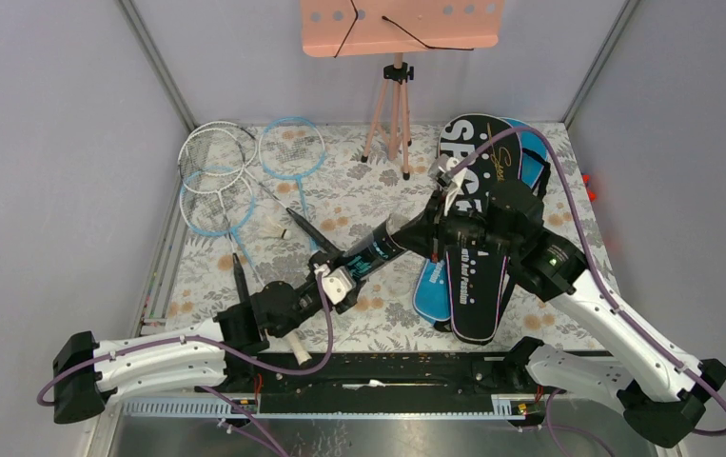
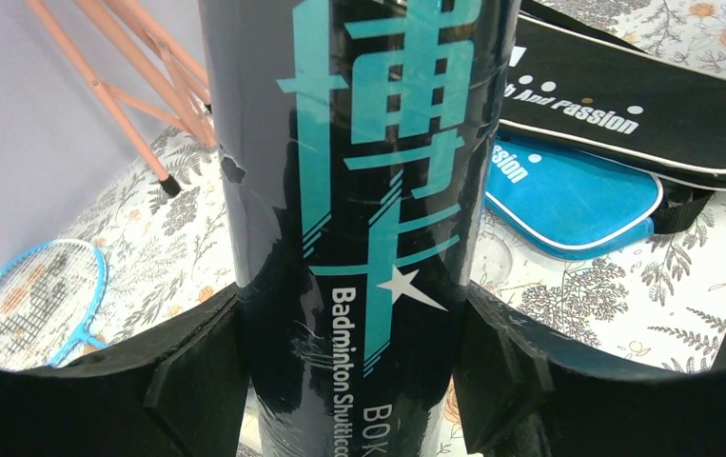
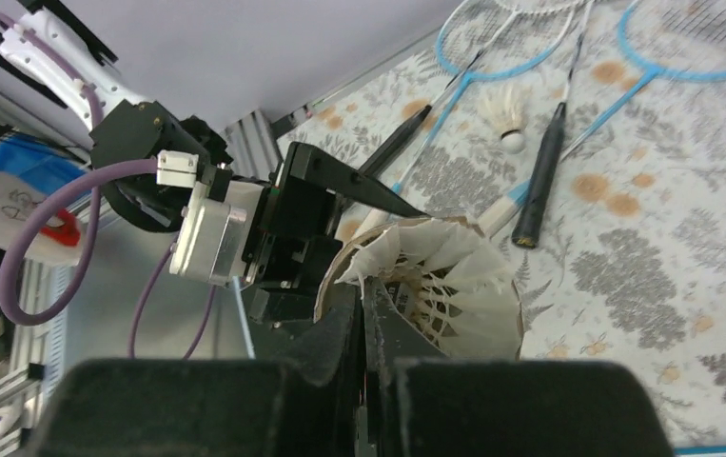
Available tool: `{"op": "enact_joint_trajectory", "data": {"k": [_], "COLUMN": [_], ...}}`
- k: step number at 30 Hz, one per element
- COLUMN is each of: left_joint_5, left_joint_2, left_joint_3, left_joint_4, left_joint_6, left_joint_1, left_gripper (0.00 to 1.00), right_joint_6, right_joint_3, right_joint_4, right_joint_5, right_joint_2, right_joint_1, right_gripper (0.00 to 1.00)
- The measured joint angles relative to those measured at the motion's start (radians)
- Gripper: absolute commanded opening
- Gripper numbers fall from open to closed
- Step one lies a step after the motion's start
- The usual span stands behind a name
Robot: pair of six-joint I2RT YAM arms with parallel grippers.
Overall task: Pack up the badminton gear
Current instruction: Place the shuttlecock at the shuttle tube.
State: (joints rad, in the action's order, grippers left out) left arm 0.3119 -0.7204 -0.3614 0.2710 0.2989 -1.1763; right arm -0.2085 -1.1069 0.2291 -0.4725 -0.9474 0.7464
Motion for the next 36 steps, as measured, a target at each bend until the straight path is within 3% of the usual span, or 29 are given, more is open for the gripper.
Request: {"op": "enact_joint_trajectory", "data": {"k": [11, 17, 26, 34, 36], "left_joint_5": [-0.075, -0.075, -0.063, -0.078, -0.078], "left_joint_2": [0.003, 0.003, 0.003, -0.003, -0.003], "left_joint_3": [0.023, 0.026, 0.029, 0.029, 0.029], "left_joint_4": [0.035, 0.032, 0.023, 0.075, 0.088], "left_joint_6": [0.056, 0.077, 0.106, 0.081, 0.070], "left_joint_1": [0.002, 0.008, 0.011, 0.006, 0.006], "left_gripper": [0.00, 0.00, 0.00, 0.00, 0.00], "right_joint_6": [-0.050, -0.050, 0.003, 0.092, 0.104], "right_joint_3": [-0.044, -0.044, -0.068, 0.004, 0.055], "right_joint_4": [0.089, 0.087, 0.181, 0.132, 0.084], "right_joint_5": [-0.117, -0.150, -0.056, 0.100, 0.161], "right_joint_2": [-0.109, -0.142, -0.095, 0.206, 0.311], "right_joint_1": [0.000, 0.000, -0.003, 0.010, 0.012], "right_gripper": [0.04, 0.14, 0.64, 0.97, 1.00]}}
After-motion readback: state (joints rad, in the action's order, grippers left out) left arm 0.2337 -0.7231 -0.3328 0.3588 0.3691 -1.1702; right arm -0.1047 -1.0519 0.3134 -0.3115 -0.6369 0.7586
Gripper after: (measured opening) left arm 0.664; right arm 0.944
